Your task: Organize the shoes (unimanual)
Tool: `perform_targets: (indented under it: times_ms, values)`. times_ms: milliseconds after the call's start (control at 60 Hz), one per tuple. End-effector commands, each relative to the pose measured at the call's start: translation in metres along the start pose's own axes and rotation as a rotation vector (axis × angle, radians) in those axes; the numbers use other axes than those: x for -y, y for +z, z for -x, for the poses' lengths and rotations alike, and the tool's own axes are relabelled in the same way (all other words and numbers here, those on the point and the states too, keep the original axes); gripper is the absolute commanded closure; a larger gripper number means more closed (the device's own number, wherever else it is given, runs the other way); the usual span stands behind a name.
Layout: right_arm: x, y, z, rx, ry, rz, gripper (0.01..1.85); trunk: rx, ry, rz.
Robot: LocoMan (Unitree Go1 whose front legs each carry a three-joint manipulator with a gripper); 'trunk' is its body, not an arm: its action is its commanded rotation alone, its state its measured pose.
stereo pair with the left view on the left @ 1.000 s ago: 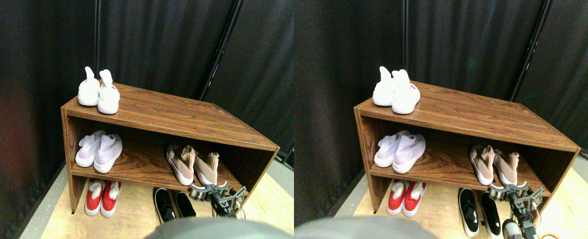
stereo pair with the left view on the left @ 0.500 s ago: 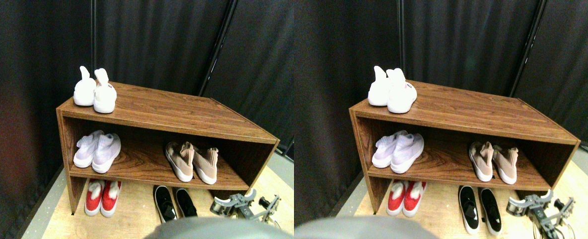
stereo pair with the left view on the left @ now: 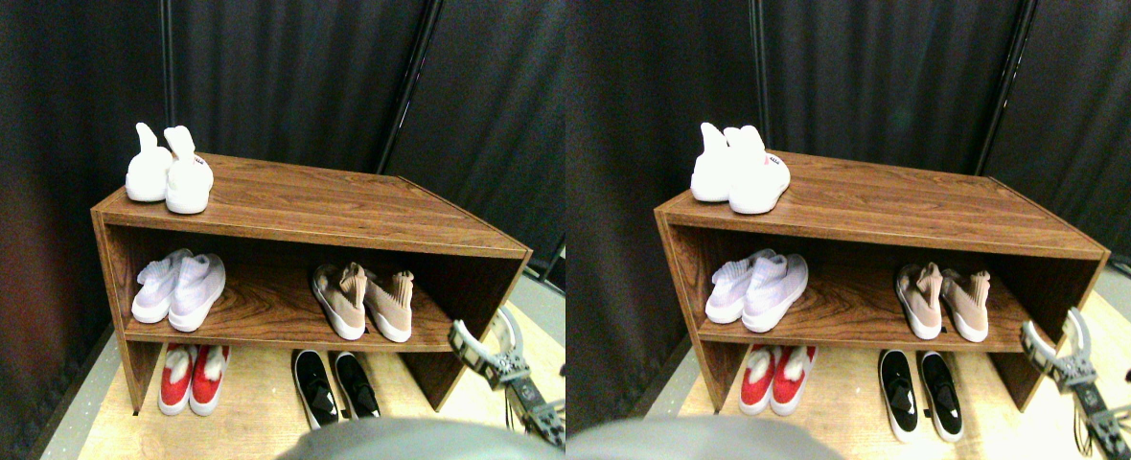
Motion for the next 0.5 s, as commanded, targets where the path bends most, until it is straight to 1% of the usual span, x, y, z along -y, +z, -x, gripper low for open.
perform_targets:
  times_ms: [17, 83, 117, 183, 217, 283, 300, 317, 333, 350, 400, 433, 467, 500]
  values:
    - [0.004, 0.008, -0.014, 0.057, 0.006, -0.001, 1.8, -0.004, 0.001, 0.026]
    - [0.011, 0.01, -0.03, 0.073, -0.032, -0.014, 1.8, -0.004, 0.001, 0.026]
    - [0.016, 0.009, -0.036, 0.067, -0.044, -0.017, 1.8, -0.004, 0.001, 0.026]
    - [0.025, 0.004, -0.049, 0.071, -0.069, -0.018, 1.8, -0.003, 0.007, 0.033]
    - [0.027, 0.003, -0.051, 0.07, -0.071, -0.019, 1.8, -0.003, 0.007, 0.033]
    - [0.036, -0.001, -0.062, 0.05, -0.097, -0.032, 1.8, -0.003, 0.007, 0.033]
    - [0.037, -0.002, -0.063, 0.051, -0.103, -0.035, 1.8, -0.003, 0.007, 0.033]
    - [0.037, -0.005, -0.064, 0.073, -0.11, -0.044, 1.8, -0.002, 0.012, 0.034]
    - [0.039, -0.006, -0.067, 0.075, -0.112, -0.046, 1.8, -0.002, 0.012, 0.034]
    - [0.041, -0.007, -0.07, 0.059, -0.112, -0.047, 1.8, -0.002, 0.012, 0.034]
    - [0.043, -0.009, -0.073, 0.053, -0.122, -0.067, 1.8, -0.002, 0.012, 0.034]
    - [0.045, -0.012, -0.077, 0.084, -0.153, -0.079, 1.8, -0.002, 0.012, 0.034]
    - [0.047, -0.014, -0.081, 0.066, -0.16, -0.067, 1.8, -0.002, 0.012, 0.034]
    - [0.05, -0.016, -0.085, 0.064, -0.171, -0.067, 1.8, -0.001, 0.014, 0.038]
